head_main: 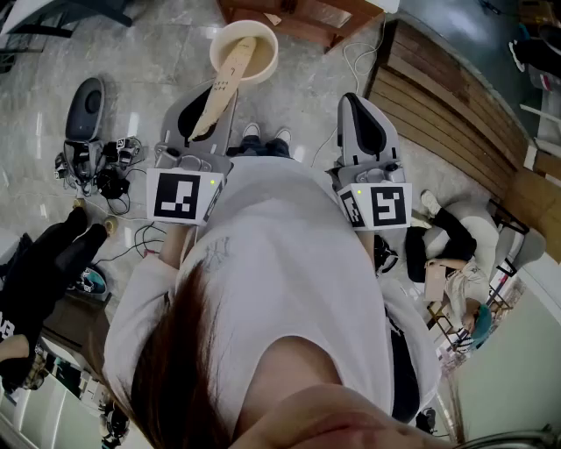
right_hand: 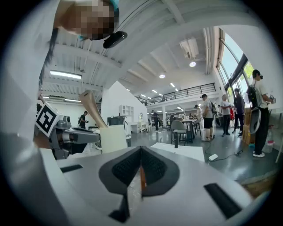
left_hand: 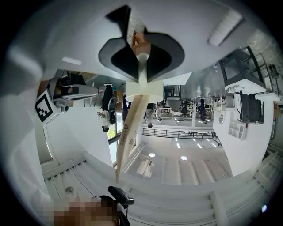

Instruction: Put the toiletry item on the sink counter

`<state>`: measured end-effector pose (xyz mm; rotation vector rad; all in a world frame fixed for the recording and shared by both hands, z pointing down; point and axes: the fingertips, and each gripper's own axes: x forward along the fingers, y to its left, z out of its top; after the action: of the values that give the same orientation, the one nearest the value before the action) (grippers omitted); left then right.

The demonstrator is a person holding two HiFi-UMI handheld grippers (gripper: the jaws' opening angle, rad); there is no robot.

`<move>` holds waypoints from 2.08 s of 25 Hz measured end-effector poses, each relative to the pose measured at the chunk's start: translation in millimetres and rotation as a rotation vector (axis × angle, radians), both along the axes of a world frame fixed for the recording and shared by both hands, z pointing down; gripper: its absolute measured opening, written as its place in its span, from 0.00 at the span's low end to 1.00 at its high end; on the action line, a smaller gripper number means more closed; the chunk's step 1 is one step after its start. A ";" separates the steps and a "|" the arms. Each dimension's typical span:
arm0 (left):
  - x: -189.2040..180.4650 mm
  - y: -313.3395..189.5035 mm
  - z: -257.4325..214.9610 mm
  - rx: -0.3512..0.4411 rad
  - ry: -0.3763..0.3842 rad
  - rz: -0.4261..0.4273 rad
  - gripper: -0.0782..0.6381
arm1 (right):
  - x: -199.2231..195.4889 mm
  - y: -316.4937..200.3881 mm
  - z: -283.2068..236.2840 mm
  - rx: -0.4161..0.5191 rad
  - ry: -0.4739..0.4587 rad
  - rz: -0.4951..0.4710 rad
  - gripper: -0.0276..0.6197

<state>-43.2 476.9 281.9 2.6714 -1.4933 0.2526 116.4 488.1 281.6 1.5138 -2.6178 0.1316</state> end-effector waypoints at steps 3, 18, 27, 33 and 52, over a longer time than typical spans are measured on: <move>-0.5 -3.1 -1.3 -0.002 0.002 -0.005 0.18 | -0.3 -2.9 -1.9 0.001 0.001 -0.001 0.06; 17.1 -1.0 -5.6 0.023 0.015 -0.026 0.18 | 10.4 -1.3 -4.4 0.013 -0.006 -0.030 0.06; 33.8 0.9 -7.8 0.056 0.024 -0.067 0.18 | 32.0 3.0 -5.3 0.046 -0.006 -0.049 0.06; 40.9 -2.5 -10.9 0.055 0.022 -0.087 0.18 | 46.8 3.7 -0.3 0.031 -0.008 -0.031 0.06; -6.0 -100.8 -17.2 0.055 0.023 -0.014 0.18 | -11.4 -89.3 -5.5 0.015 0.020 -0.007 0.06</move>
<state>-49.2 376.1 264.7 2.6952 -1.5336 0.1825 105.0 398.8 276.2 1.5022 -2.6142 0.0962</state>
